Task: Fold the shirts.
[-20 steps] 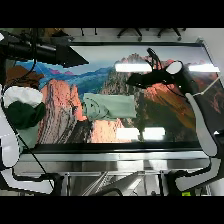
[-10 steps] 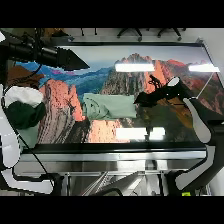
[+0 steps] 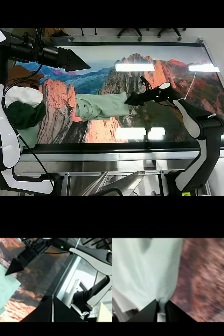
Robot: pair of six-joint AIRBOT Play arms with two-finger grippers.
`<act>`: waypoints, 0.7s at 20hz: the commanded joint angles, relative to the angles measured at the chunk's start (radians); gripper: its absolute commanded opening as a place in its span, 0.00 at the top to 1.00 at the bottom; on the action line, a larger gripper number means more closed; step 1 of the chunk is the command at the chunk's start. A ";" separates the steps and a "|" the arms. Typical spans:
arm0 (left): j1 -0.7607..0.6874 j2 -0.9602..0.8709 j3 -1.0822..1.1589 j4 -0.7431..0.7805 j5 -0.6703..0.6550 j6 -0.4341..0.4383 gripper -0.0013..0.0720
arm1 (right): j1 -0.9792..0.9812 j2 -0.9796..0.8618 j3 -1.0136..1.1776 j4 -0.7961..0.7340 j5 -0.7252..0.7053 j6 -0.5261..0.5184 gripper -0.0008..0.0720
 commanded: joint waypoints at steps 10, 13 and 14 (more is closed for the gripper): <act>-0.001 0.000 0.000 0.002 -0.017 -0.001 0.96 | 0.003 -0.018 0.061 -0.248 -0.034 0.072 0.13; -0.001 0.000 0.000 0.002 -0.018 0.000 0.96 | 0.008 -0.053 0.062 -0.177 -0.051 0.069 0.13; -0.001 0.000 0.000 0.003 -0.017 0.000 0.96 | 0.013 -0.067 0.062 -0.126 -0.036 0.048 0.13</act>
